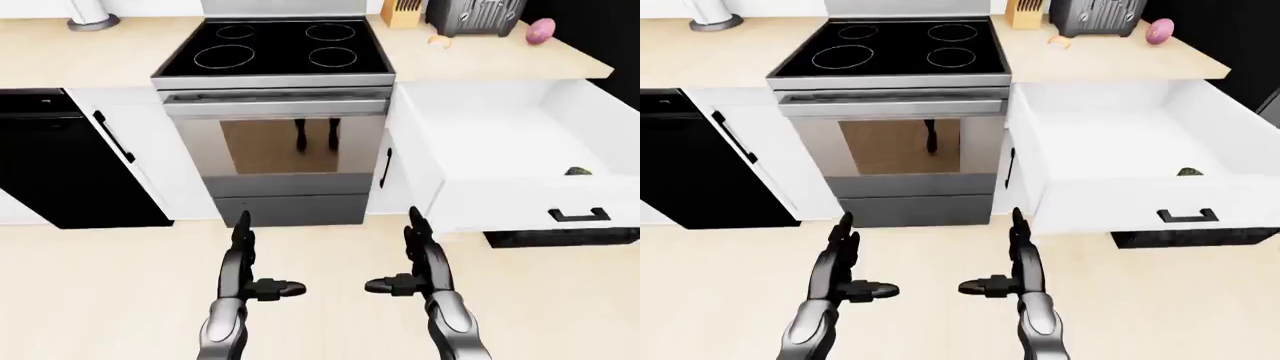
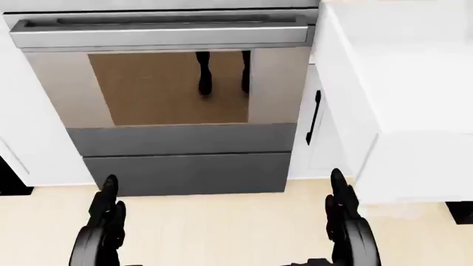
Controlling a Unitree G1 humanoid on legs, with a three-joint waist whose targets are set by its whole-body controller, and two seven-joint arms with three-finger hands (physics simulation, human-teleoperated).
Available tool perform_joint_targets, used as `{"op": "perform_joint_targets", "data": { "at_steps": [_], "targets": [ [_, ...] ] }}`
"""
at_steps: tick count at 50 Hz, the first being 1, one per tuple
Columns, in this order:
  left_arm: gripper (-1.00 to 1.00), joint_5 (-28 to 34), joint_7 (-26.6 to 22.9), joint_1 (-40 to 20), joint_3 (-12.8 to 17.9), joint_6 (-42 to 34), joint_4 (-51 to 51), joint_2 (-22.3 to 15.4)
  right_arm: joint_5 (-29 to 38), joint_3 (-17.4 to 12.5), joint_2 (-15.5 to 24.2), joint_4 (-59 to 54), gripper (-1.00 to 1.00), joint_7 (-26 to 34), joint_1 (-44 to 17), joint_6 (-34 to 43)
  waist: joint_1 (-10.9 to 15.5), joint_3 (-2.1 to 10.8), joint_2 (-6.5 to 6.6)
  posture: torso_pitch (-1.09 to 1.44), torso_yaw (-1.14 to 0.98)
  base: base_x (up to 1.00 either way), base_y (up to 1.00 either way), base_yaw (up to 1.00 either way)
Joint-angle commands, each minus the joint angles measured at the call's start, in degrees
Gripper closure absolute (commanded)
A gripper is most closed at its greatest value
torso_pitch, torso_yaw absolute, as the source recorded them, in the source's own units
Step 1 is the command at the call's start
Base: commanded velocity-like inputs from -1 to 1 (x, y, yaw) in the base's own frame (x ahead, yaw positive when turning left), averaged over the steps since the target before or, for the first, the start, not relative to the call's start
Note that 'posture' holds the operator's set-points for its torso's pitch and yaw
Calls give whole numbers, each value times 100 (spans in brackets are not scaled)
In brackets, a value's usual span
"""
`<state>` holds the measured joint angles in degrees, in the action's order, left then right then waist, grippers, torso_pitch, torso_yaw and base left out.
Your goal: Close the right drawer.
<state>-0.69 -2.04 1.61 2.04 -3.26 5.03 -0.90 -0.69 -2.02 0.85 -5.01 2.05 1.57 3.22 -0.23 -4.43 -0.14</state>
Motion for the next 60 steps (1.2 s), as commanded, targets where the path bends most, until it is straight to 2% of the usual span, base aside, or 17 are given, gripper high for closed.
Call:
{"op": "perform_joint_targets", "data": {
  "at_steps": [1,3,4,5,7,8,14,16,21,24,25,27,28,30,37,43,60],
  "targets": [
    [-100,149,62,-62,-68,1018,-638,12,-199,-62,9,510,-100,90,-149,-417,-12,5,-45,0,0,0,0,0],
    [-100,-86,-78,116,-98,814,-1368,43,-24,15,81,631,-100,233,-7,-687,46,360,-15,0,0,0,0,0],
    [-100,-9,-57,135,-115,798,-1520,30,-79,2,70,741,-100,311,55,-804,43,313,-12,0,0,0,0,0],
    [-100,32,-15,163,-114,835,-1718,40,-116,-6,60,825,-100,368,106,-901,25,117,-60,0,0,0,0,0],
    [-100,-170,-220,270,-163,943,-1964,51,-182,-9,42,1168,-100,470,263,-1135,40,397,-63,0,0,0,0,0],
    [-100,-218,-321,343,-214,1113,-2077,56,-177,7,36,1268,-100,506,308,-1176,51,421,-62,0,0,0,0,0],
    [-100,-500,-208,326,-36,1103,-3093,74,196,44,35,1978,-100,418,529,-1423,50,455,-26,0,0,0,0,0],
    [-100,-349,-253,399,-91,1481,-3275,68,292,136,9,2483,-100,450,685,-1498,50,458,-25,0,0,0,0,0],
    [-100,-73,-85,283,-174,1191,-3748,83,899,225,-29,3251,-100,252,887,-1832,50,483,-24,0,0,0,0,0],
    [-100,-257,-216,355,-101,1373,-4124,31,808,156,-35,3544,-100,209,1003,-2395,52,493,-19,0,0,0,0,0],
    [-100,-566,-254,361,-8,1223,-4344,32,706,130,-46,3823,-100,228,1083,-2423,46,491,-15,0,0,0,0,0],
    [-100,-556,-264,444,45,1378,-4769,50,533,8,-87,4276,-100,201,1163,-2360,42,492,-14,0,0,0,0,0],
    [-100,-491,-232,531,16,1318,-5039,71,42,-54,-121,4629,-100,219,1165,-1985,40,488,-14,0,0,0,0,0],
    [-100,-372,-232,606,-65,1337,-5253,94,138,-92,-133,4906,-100,249,1188,-1971,31,475,-22,0,0,0,0,0],
    [-100,-544,-191,546,145,928,-5966,81,-30,-234,-199,5627,-100,243,1246,-1748,25,430,-22,0,0,0,0,0],
    [-100,-479,-224,538,154,1010,-5998,105,103,-248,-260,5877,-100,298,1289,-1731,39,375,-16,0,0,0,0,0],
    [-100,-534,-261,669,90,1074,-6132,130,591,-78,-287,6501,-100,188,1482,-1681,42,369,-23,0,0,0,0,0]
  ]
}}
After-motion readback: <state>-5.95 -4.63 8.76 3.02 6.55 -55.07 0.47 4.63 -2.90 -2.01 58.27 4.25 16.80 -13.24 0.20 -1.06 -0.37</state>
